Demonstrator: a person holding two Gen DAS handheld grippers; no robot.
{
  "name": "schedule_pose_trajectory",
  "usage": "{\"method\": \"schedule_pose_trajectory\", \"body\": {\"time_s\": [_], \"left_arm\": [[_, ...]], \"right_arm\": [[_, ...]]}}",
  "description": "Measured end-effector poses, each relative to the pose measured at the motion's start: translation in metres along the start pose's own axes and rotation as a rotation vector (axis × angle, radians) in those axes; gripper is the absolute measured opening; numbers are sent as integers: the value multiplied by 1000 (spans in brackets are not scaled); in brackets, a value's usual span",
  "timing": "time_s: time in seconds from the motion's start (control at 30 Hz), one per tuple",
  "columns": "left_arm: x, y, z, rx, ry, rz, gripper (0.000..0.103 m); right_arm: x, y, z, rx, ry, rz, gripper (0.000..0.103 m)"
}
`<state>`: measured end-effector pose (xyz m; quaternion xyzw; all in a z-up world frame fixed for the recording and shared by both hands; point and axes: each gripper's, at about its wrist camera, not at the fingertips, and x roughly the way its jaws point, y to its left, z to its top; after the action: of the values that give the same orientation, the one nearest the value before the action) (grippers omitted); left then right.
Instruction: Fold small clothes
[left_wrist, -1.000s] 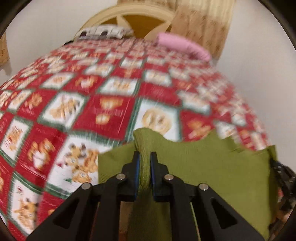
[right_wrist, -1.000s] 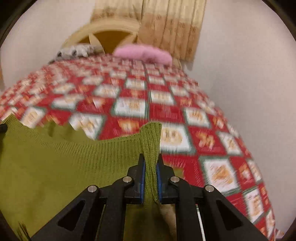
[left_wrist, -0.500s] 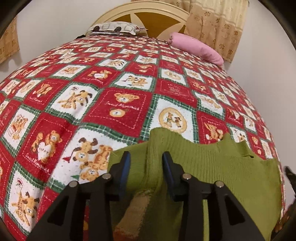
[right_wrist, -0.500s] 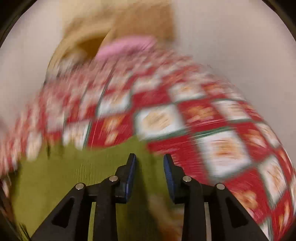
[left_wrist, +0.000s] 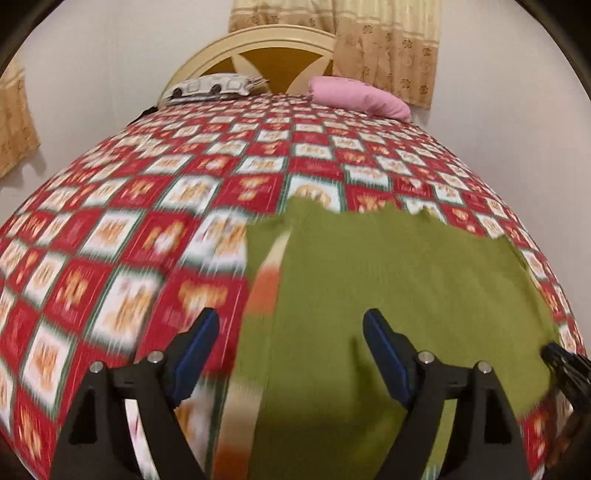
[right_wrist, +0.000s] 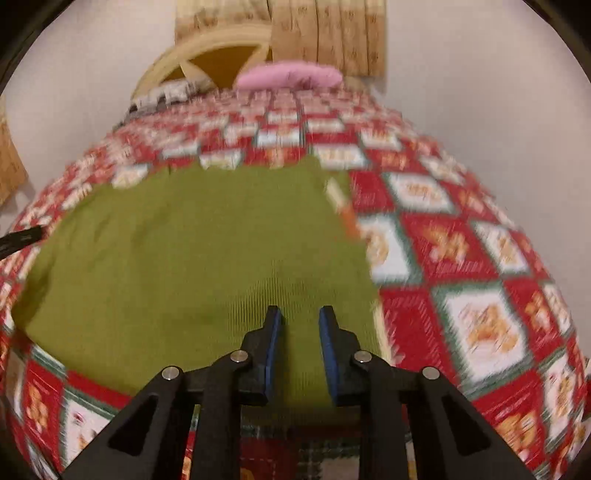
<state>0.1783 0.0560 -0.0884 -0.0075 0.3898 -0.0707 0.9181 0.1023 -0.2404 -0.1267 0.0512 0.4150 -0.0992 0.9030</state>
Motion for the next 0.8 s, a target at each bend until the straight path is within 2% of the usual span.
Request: {"method": "schedule_pose_trajectory", "body": {"time_s": [0.1, 0.2, 0.23, 0.33, 0.37, 0.47, 0.57, 0.63, 0.7, 0.8], "left_arm": [[-4, 6, -26, -19, 23, 48, 83], [8, 15, -47, -56, 75, 89, 84], [8, 22, -48, -91, 76, 64, 85], [11, 29, -46, -138, 83, 90, 97], [14, 30, -46, -139, 88, 92, 98], [16, 25, -46, -116, 86, 115, 99], [16, 27, -47, -126, 86, 111, 100], [12, 28, -50, -125, 83, 115, 100], [12, 26, -50, -118, 85, 125, 101], [12, 27, -51, -122, 85, 124, 101]], "right_arm": [[1, -1, 0, 8, -1, 2, 22], [2, -1, -4, 1, -22, -7, 22], [2, -2, -3, 2, -24, -6, 22], [2, -4, -2, 6, -27, -5, 22], [2, -2, -2, 0, -27, -14, 22], [2, 5, -1, -33, -20, -58, 22], [-8, 20, 1, -92, -36, -155, 22], [-30, 32, 0, -70, -94, -104, 22], [-45, 48, -1, -57, -110, -17, 22], [-58, 88, 0, -115, -122, 70, 22]]}}
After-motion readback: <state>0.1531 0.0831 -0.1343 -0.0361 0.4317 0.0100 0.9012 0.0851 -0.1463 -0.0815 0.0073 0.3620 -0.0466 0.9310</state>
